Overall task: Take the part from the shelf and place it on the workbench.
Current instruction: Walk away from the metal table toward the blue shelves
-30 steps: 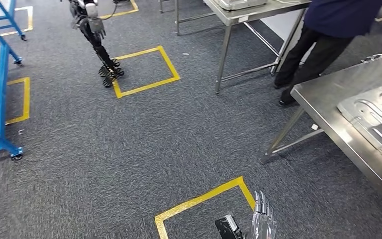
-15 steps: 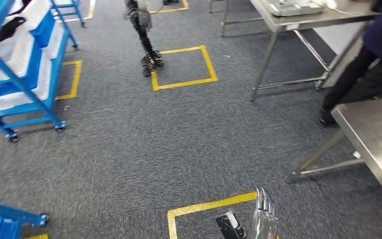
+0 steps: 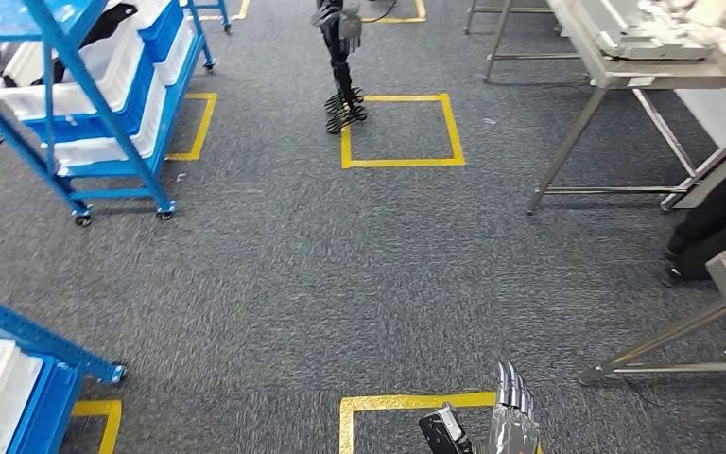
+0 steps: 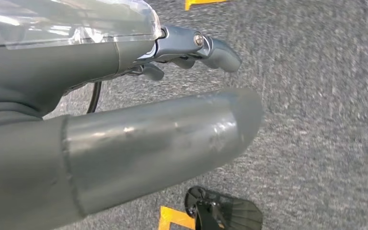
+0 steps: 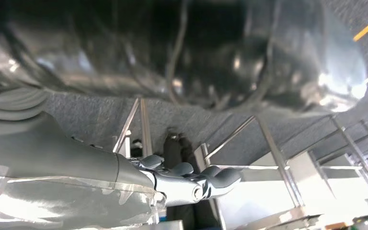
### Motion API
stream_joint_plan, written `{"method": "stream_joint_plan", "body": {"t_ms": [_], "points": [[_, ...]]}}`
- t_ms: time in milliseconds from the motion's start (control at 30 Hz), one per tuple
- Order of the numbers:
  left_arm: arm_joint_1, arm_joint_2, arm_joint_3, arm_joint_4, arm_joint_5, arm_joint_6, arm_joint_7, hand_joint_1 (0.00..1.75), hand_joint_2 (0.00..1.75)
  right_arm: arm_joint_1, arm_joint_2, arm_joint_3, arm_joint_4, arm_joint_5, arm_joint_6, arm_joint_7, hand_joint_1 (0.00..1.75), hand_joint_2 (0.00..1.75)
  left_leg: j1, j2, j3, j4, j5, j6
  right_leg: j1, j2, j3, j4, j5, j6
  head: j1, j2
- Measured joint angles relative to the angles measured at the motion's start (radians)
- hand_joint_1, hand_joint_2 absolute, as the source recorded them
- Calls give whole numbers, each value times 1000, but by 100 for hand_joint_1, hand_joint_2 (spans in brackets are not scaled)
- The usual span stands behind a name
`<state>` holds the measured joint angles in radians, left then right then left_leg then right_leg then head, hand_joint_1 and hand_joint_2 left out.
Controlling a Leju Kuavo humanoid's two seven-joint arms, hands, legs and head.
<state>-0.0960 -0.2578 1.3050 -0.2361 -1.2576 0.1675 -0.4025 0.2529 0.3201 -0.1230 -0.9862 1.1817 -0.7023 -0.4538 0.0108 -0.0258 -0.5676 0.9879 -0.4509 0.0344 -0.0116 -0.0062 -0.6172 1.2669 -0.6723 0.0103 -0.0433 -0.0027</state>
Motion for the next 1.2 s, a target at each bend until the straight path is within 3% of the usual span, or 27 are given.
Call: {"method": "stream_joint_plan", "body": {"t_ms": [33,67,100,167,233,300,367,433,500,533,567,600,667,733,767,833,867,933,967,1033,1067,1100,1133,1200], "points": [[1,0,0,0,-1,0,1,0,0,4,1,-6,0,0,0,-3,0,0,0,-14,0,1,0,0,-1,3,-14,22,4,1,0,0],[2,0,0,0,-1,0,1,0,0,6,2,-10,-1,0,0,-6,0,0,0,-28,0,4,0,0,-2,5,-11,7,29,1,0,0],[3,0,0,0,-2,0,1,0,0,8,3,-15,-1,-1,0,-8,0,0,0,-43,1,6,-1,-2,-4,12,9,-44,68,1,0,0],[2,-1,-2,0,-2,0,1,0,0,12,5,-22,-4,-4,0,-11,0,0,0,-70,-3,17,-5,-8,-10,54,62,-172,132,-1,0,0],[1,-1,-3,0,-4,2,1,0,0,17,8,-29,-8,-8,0,-12,0,0,0,-93,-12,25,-5,-21,-11,84,84,-230,147,-4,0,0],[4,-1,-5,0,-5,3,1,0,0,22,13,-33,-14,-13,0,-12,0,0,3,-113,-21,24,-1,-35,-8,70,84,-233,148,-13,0,0],[7,-1,-6,0,-5,4,1,0,0,24,16,-36,-21,-14,0,-13,0,0,2,-77,-36,48,-16,-44,-8,44,87,-242,154,-26,-1,0],[4,-1,-8,0,-5,4,1,0,0,28,18,-41,-25,-14,0,-13,0,0,0,-10,-82,145,-73,-49,-6,13,89,-247,156,-37,-2,0],[2,-1,-9,1,-6,4,1,0,0,31,19,-44,-26,-15,0,-13,0,0,3,16,-141,273,-130,-54,-1,-21,88,-246,153,-42,-2,0],[3,-1,-9,1,-6,4,1,0,0,32,19,-46,-26,-15,0,-13,0,0,3,19,-154,305,-136,-56,1,-37,89,-246,152,-42,-2,0],[5,-1,-9,1,-6,4,1,0,0,32,19,-47,-26,-15,0,-13,0,0,4,22,-148,299,-124,-56,1,-52,90,-246,150,-42,-2,0],[6,-1,-9,1,-6,4,1,0,0,32,20,-48,-26,-15,0,-13,0,0,3,28,-121,254,-96,-55,2,-65,92,-245,148,-41,-2,0],[5,-1,-9,1,-6,4,1,0,0,32,21,-49,-26,-15,0,-13,0,0,-1,73,-44,115,-42,-46,4,-88,99,-245,142,-35,-2,0],[2,-1,-10,1,-7,4,1,0,0,32,21,-50,-27,-15,0,-14,0,0,-10,116,-1,36,-23,-36,8,-108,105,-246,137,-26,-2,0],[2,-1,-10,1,-7,4,1,0,0,32,21,-50,-27,-15,0,-14,0,0,-14,120,-1,31,-26,-31,9,-117,107,-247,136,-21,-2,0],[3,-1,-10,1,-7,4,1,0,0,31,22,-51,-29,-15,0,-15,0,0,-13,96,-1,22,-20,-22,8,-130,114,-249,131,-9,-2,0],[4,-1,-10,1,-7,4,1,0,0,31,22,-51,-31,-15,0,-16,0,0,-11,83,1,16,-17,-16,5,-116,115,-242,122,-3,-2,0],[2,-2,-10,1,-8,4,1,0,0,31,21,-51,-33,-15,0,-19,0,0,-6,56,8,8,-11,-5,0,-58,90,-174,76,4,-1,0],[1,-2,-10,2,-8,4,1,0,0,32,21,-51,-33,-17,0,-20,0,0,-7,43,8,7,-10,-2,-1,-27,60,-110,43,4,-1,0],[0,-1,-10,2,-8,4,1,0,0,35,21,-53,-33,-20,0,-22,0,0,-10,12,8,8,-9,1,0,-1,-9,17,2,3,0,0],[1,-1,-10,2,-9,4,1,0,0,36,21,-54,-33,-23,0,-22,0,0,-11,-5,9,9,-9,1,0,2,-26,37,11,1,-1,0],[2,-1,-10,2,-10,4,1,0,0,36,21,-54,-33,-26,0,-23,0,0,-12,-22,10,10,-10,1,1,6,-25,17,41,-3,-1,0],[3,-2,-10,3,-11,4,3,0,0,37,21,-55,-35,-30,0,-23,0,0,-12,-38,12,11,-10,1,1,16,-7,-38,84,-7,-1,0],[2,-4,-10,5,-13,4,10,0,0,43,21,-57,-40,-38,0,-28,0,0,-12,-69,12,16,-13,-3,0,62,42,-171,153,-16,-1,0]]}}
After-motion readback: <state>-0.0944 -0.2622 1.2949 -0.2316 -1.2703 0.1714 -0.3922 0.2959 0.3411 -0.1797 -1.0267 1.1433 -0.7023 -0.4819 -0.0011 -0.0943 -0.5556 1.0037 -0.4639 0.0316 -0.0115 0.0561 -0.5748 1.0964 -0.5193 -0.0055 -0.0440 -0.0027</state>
